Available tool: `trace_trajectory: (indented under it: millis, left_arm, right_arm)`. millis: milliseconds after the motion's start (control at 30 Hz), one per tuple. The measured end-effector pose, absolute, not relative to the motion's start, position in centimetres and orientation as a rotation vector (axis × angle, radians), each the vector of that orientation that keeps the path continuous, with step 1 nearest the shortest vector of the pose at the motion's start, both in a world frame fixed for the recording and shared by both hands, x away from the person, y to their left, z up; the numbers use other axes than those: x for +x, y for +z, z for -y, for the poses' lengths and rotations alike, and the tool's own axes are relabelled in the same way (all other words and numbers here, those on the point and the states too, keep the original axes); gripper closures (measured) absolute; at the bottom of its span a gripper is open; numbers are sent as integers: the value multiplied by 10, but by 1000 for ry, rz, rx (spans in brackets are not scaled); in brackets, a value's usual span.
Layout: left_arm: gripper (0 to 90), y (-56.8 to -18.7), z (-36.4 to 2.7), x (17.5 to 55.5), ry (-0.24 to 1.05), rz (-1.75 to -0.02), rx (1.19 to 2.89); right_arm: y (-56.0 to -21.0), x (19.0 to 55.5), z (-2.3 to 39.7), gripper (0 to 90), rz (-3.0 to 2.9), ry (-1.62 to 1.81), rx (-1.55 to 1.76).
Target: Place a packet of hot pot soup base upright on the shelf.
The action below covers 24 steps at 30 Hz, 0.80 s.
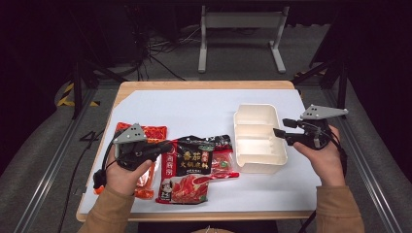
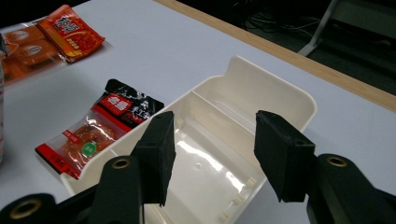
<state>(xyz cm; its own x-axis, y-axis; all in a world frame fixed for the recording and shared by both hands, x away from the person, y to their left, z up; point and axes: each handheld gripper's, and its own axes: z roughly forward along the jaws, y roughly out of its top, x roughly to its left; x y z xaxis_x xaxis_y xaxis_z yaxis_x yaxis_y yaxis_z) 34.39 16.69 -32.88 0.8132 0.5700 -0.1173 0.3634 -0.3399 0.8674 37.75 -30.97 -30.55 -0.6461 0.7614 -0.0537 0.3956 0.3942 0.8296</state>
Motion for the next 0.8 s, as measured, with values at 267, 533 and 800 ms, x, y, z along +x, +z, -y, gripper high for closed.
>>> trace_trajectory:
  millis: [267,533,800]
  left_arm:
    - [862,-319,-169,336,299,-668,1936]
    - [863,-312,-173,328,401,-656,1824]
    - [861,-312,-177,329,427,-661,1771]
  right_arm:
    - [-294,369,302,479,-2231,1199,981]
    - [-295,370,299,463,-2232,1236,972]
    - [-294,369,296,445,-2219,1293,965]
